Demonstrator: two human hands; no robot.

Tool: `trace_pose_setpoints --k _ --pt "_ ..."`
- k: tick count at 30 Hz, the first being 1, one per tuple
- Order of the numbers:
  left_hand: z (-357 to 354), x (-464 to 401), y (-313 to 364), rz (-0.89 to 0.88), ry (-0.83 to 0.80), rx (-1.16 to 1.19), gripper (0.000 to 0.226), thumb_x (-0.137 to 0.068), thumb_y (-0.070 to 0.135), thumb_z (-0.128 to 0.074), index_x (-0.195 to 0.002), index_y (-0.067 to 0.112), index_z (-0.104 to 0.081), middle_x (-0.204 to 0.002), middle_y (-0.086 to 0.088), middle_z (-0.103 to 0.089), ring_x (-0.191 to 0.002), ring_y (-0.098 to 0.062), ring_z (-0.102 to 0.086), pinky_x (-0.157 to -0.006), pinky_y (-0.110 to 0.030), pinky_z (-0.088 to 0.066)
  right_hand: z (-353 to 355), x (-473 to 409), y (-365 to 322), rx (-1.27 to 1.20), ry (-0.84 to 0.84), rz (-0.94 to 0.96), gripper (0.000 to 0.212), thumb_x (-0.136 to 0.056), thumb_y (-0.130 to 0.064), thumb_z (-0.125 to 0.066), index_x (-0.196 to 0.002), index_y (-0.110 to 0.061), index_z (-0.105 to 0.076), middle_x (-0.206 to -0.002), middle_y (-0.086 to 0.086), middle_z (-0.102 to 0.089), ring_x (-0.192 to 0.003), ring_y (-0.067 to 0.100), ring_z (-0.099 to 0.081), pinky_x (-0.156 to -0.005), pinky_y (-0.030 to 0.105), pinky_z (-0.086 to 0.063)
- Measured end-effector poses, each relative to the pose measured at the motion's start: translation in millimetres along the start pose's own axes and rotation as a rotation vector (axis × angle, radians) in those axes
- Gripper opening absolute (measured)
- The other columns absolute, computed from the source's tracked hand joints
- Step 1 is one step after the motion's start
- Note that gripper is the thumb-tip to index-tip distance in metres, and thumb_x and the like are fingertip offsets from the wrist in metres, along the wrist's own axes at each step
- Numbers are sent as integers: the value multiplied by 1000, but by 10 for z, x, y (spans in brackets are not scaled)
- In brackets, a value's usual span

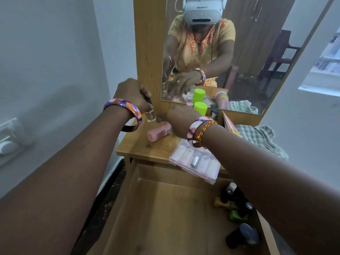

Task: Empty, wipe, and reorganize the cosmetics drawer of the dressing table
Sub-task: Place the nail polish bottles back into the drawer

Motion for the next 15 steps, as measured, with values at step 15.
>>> trace_pose_setpoints --k 15 --pt "-241 1087 697 -265 -705 33 20 -70 2 -78 -86 12 -69 -84 -9 -73 -67 -10 -65 -64 -15 -53 303 1412 116 -432 108 -138 16 -77 1 -64 -87 -8 -72 -66 -9 -58 -53 -10 -42 -57 -4 -34"
Point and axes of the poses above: each hand's wrist, its own x-axis away from the middle knuckle, its own z-axis out of the back of the hand, y = z × x, the point moved 3 cm from there along -x, towards the middle knuckle
